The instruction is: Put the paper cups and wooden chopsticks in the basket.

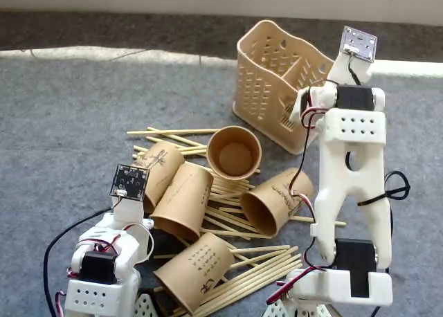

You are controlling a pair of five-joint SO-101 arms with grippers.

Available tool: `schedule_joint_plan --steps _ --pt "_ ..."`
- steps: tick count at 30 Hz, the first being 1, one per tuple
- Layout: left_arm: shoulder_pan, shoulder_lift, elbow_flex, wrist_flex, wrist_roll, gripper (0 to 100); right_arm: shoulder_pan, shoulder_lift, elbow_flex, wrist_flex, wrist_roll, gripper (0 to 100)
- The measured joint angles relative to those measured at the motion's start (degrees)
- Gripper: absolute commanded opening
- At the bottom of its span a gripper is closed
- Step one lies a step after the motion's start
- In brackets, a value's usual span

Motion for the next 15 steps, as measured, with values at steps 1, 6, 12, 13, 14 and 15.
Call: schedule_joint_plan --steps 1,6,12,13,14,15 --pt "0.0 0.0 0.0 0.0 0.0 1 0.0 0.1 0.1 0.0 0.5 8.0" --pt "0.0 0.0 0.0 0.0 0.0 1 -0.1 0.0 0.1 2.9 1.5 8.0" --pt "0.0 0.0 0.0 0.0 0.0 1 -0.1 -8.7 0.1 4.8 1.8 8.0" --pt "0.0 0.0 0.0 0.0 0.0 1 -0.1 -10.9 0.1 4.8 1.8 8.0" --pt "0.0 0.0 0.0 0.0 0.0 1 -0.1 -13.0 0.1 4.8 1.8 8.0" --pt "0.0 0.0 0.0 0.0 0.0 1 0.0 -14.9 0.1 4.8 1.8 8.0"
